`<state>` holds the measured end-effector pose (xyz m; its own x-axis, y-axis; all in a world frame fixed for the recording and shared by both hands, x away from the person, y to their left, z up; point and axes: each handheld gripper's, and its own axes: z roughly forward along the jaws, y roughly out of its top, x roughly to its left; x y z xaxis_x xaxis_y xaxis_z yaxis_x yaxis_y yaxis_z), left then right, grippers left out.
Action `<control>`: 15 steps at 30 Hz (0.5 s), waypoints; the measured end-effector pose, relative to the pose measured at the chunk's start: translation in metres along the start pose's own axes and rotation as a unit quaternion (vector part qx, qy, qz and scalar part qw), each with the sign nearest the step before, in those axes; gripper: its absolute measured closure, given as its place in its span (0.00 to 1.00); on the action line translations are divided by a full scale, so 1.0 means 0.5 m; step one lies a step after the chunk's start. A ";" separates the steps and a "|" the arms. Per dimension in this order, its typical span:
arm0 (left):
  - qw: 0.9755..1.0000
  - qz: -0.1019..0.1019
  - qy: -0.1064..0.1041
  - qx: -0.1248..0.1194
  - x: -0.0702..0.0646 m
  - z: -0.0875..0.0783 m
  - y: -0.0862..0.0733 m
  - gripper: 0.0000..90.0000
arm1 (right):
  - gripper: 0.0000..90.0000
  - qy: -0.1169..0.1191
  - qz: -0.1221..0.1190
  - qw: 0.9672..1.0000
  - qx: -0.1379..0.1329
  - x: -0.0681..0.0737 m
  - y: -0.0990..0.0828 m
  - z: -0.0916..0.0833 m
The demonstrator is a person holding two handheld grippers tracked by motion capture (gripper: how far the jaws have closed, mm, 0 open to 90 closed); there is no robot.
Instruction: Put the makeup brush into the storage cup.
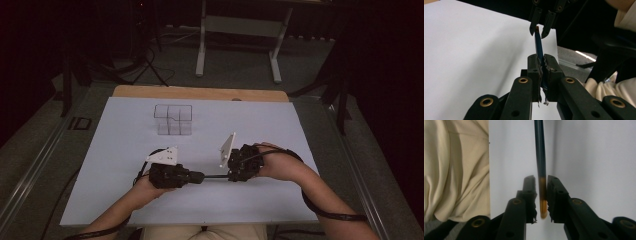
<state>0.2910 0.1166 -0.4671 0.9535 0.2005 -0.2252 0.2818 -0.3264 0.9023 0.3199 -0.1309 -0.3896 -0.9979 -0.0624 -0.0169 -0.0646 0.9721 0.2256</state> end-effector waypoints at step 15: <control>0.999 -0.019 -0.002 -0.031 0.000 -0.037 -0.013 0.96 | 0.82 -0.022 0.016 0.999 -0.041 -0.002 -0.033 -0.005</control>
<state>0.2872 0.1357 -0.4664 0.9424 0.2083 -0.2618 0.3116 -0.2614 0.9135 0.3221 -0.1476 -0.3908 -0.9985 -0.0202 -0.0506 -0.0347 0.9515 0.3056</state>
